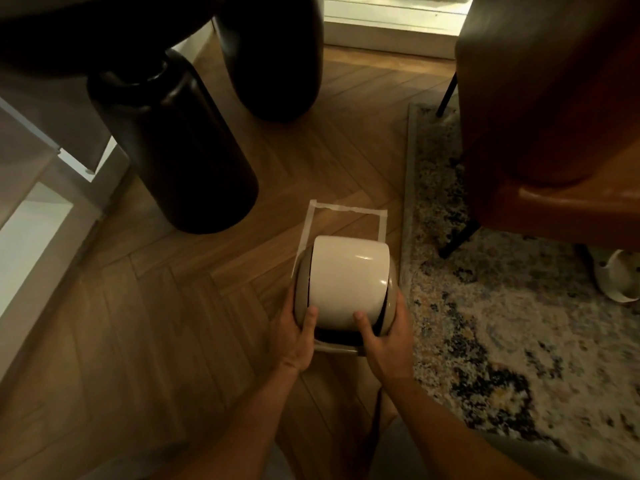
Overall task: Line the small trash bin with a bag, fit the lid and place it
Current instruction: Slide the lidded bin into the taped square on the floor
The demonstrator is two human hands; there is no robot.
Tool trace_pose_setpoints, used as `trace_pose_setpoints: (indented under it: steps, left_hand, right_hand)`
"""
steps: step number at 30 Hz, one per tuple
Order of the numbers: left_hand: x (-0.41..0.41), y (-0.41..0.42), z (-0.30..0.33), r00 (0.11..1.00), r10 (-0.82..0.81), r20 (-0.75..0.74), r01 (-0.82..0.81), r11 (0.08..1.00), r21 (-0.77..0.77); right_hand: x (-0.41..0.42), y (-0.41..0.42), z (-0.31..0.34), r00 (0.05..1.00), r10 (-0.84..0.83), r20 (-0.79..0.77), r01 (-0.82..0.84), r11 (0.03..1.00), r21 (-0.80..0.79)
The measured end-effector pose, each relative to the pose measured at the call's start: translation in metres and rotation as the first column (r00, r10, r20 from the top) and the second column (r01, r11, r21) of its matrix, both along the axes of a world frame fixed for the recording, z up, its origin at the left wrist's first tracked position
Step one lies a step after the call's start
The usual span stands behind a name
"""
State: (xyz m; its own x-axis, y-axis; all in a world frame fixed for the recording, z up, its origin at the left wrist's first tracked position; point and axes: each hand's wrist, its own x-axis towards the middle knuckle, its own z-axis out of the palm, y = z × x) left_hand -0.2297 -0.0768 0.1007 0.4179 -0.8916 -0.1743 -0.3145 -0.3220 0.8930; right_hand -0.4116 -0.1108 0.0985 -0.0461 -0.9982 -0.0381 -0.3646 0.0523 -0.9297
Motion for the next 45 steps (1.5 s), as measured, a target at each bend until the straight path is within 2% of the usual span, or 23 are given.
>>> trace_pose_setpoints:
  steps: [8, 20, 32, 45]
  left_hand:
    - [0.003, -0.021, -0.007, 0.998, 0.0, -0.057, -0.002, 0.999, -0.036]
    - [0.008, -0.056, -0.018, 0.999, 0.017, 0.046, -0.013, 0.996, -0.085]
    - [0.015, -0.099, -0.024, 0.997, 0.042, 0.071, -0.034, 0.994, -0.105]
    - [0.019, -0.126, -0.02, 0.997, 0.01, 0.077, -0.003, 0.997, -0.08]
  right_hand:
    - [0.002, -0.019, -0.006, 0.998, -0.023, -0.059, 0.022, 0.999, -0.026]
    - [0.01, -0.051, -0.013, 0.996, -0.06, -0.061, 0.057, 0.997, -0.057]
    - [0.011, -0.1, -0.014, 0.999, 0.018, -0.04, -0.021, 0.997, -0.069]
    - [0.01, -0.127, -0.019, 0.995, 0.026, -0.1, -0.033, 0.997, -0.072]
